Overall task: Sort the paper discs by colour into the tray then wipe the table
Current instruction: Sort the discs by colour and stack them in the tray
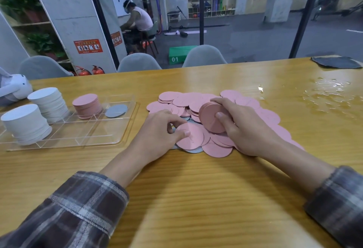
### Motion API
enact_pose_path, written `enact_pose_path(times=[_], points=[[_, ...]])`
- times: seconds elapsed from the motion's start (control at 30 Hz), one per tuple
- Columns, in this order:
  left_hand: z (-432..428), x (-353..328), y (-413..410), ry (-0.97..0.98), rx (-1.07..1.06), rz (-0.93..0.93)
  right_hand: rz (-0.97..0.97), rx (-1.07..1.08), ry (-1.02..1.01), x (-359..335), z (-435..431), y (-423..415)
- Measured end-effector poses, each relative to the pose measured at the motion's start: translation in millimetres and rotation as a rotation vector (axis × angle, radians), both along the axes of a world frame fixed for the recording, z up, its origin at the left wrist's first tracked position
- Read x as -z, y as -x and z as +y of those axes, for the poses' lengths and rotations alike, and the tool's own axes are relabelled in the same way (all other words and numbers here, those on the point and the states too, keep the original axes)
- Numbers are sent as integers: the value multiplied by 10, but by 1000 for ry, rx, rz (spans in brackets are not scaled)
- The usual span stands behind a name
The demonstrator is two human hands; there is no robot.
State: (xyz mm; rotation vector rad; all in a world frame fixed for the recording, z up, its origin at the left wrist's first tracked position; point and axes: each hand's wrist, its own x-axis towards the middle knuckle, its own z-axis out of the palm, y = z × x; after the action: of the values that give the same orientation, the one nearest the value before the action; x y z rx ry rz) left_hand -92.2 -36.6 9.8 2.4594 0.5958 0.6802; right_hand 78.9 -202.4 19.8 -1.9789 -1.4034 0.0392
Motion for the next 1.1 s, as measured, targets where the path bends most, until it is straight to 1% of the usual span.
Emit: enact_pose_path(times=[0.13,0.27,0.37,0.47,0.6,0.73,0.77,0.87,0.9,0.93,1.0,1.07,1.1], points=[[39,-22,-4,151,36,-114,27,2,-29,14,15,23],[56,-77,-22,467,125,-199,56,20,-59,34,26,0],[8,-44,-67,544,159,-203,148,-4,-85,37,36,-10],[-78,7,-115,584,107,-227,294,-55,-102,55,49,26],[-139,3,-143,529,49,-227,314,-77,-108,62,57,60],[-183,-19,-131,464,16,-209,158,-62,-79,43,47,79],[-194,-16,-126,399,11,-195,145,-58,-76,43,46,80],[-196,-15,-96,83,5,-178,92,-16,-54,44,46,58],[-173,-11,-88,13,6,-163,73,-1,-47,38,44,48],[-137,3,-76,-35,6,-125,60,7,-47,29,42,42],[-63,37,-58,-74,6,21,35,20,-47,27,38,16],[-30,57,-38,-41,18,148,-14,30,-29,35,33,-14],[-27,57,-32,-23,25,170,-36,36,-7,42,32,-21]])
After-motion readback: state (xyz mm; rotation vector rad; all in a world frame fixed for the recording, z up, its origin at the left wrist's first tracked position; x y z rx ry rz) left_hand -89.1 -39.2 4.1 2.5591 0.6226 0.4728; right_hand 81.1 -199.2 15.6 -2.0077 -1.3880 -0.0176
